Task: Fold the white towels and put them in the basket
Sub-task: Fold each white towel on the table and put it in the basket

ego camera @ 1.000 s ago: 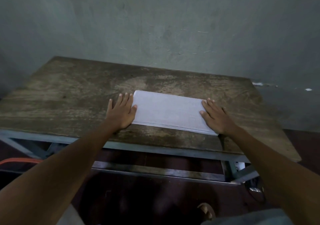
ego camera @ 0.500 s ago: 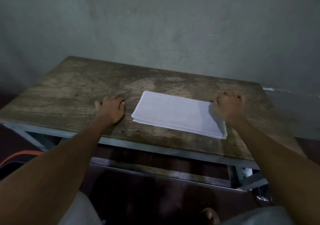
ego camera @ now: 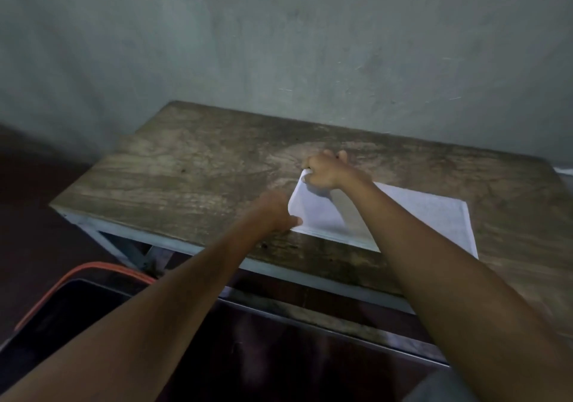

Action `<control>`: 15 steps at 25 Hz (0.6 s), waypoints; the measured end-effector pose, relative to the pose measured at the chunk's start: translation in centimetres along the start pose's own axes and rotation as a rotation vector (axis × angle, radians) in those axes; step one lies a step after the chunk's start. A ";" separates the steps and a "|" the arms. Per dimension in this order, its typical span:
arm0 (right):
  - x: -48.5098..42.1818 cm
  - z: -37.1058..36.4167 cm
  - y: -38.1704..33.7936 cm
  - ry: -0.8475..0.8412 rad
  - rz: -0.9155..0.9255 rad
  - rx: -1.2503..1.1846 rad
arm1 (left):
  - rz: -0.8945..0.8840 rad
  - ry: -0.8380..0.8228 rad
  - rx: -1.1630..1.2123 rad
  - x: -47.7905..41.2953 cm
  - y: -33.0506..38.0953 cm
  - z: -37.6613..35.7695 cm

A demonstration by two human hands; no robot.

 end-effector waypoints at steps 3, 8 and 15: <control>0.1 0.3 0.0 0.006 -0.016 -0.069 | -0.038 -0.028 0.031 0.1 0.5 0.4; 1.2 2.7 0.8 0.143 0.005 -0.208 | 0.045 -0.061 0.255 1.3 0.9 0.5; 9.1 5.8 8.6 0.291 -0.076 -1.007 | -0.276 0.500 0.669 4.2 8.0 -0.9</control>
Point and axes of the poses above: each hand's wrist, its own x-axis away from the middle knuckle, its own z-axis out of the back of the hand, y = z × x, the point moved 1 cm from there along -x, towards the middle knuckle, and after that the axes turned 2 degrees about -z, right-handed, at the moved point
